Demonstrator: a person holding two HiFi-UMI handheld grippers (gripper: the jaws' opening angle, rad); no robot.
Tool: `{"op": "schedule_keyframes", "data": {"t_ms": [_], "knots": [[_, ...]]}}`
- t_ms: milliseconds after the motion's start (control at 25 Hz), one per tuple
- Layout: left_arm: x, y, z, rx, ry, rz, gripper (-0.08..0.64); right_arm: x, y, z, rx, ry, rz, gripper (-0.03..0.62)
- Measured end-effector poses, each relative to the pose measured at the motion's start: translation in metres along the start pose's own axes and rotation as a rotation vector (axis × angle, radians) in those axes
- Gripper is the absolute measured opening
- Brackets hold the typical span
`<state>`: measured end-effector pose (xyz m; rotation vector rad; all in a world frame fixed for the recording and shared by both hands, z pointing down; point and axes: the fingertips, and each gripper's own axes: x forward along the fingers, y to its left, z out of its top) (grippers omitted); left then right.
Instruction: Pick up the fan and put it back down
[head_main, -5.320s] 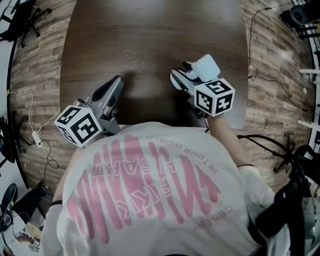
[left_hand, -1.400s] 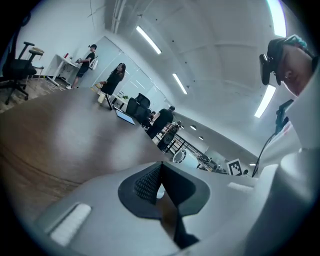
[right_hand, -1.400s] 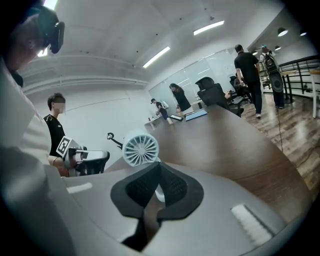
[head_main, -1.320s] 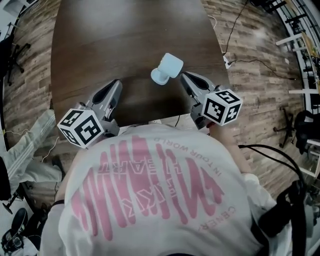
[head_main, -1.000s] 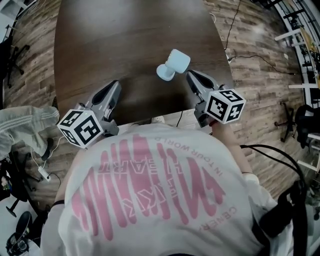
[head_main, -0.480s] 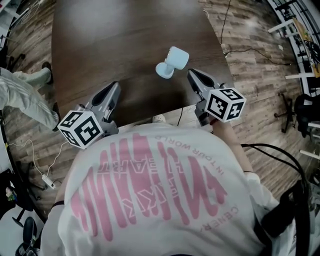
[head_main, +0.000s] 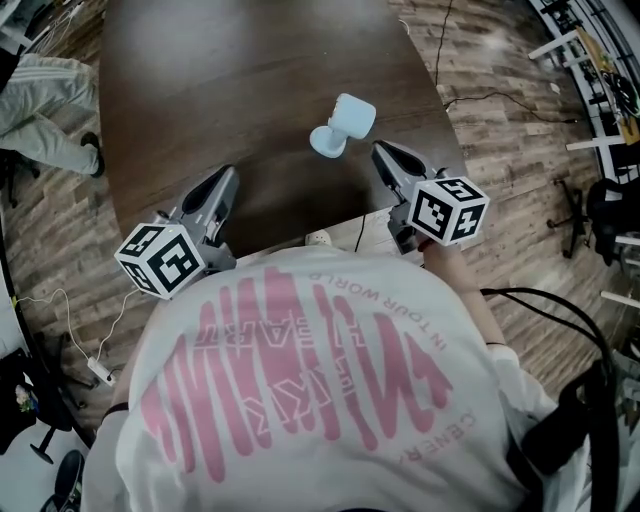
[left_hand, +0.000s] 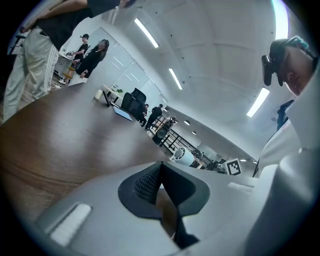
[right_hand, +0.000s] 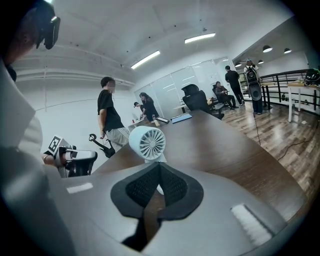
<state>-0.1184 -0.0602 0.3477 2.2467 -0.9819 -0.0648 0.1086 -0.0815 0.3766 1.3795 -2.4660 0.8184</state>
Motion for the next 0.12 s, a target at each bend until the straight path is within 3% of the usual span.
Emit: {"op": "schedule_keyframes", "data": {"t_ms": [120], "knots": [[-0.0031,0.0039,-0.0012,-0.002,0.004,0.003,0.015,0.0028,0.0012,-0.0027,0.002,0.002,-0.004,0.005]]}}
